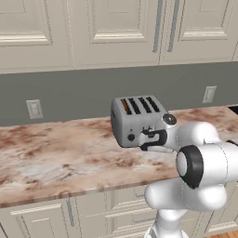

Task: Start the toaster. Once the lever pops up, take the bread to the plate on the dining counter.

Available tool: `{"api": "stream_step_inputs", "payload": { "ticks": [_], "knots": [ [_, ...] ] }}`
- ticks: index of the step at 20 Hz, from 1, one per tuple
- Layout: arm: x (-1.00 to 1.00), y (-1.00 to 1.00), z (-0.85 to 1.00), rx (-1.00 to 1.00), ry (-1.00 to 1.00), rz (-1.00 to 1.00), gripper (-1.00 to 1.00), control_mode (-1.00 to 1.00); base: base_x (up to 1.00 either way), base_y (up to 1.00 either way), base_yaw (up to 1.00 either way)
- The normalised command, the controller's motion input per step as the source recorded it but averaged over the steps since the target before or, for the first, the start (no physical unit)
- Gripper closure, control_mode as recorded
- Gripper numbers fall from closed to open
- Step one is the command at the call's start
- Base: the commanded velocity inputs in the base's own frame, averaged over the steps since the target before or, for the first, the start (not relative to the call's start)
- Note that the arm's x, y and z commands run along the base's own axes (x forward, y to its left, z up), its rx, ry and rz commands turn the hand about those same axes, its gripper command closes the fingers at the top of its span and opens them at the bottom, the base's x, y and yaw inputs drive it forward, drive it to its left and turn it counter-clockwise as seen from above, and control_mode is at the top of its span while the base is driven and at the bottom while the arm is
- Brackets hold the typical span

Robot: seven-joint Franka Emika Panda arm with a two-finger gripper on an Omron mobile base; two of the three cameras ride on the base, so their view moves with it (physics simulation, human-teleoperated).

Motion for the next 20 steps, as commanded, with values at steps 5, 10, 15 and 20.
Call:
{"api": "stream_step_inputs", "payload": {
  "ticks": [5,10,15,20],
  "knots": [
    [-0.26,0.00,0.13,0.00,-0.13,0.00,-1.00,-1.00,0.00,0.00,0.00],
    [-0.08,0.00,0.11,0.00,-0.08,-0.01,-1.00,-1.00,0.00,0.00,0.00],
    [0.00,0.00,0.25,0.00,-0.05,0.00,-1.00,-1.00,0.00,0.00,0.00],
    [0.00,0.00,0.28,0.00,-0.05,0.00,-1.00,-1.00,0.00,0.00,0.00]
  ]
}}
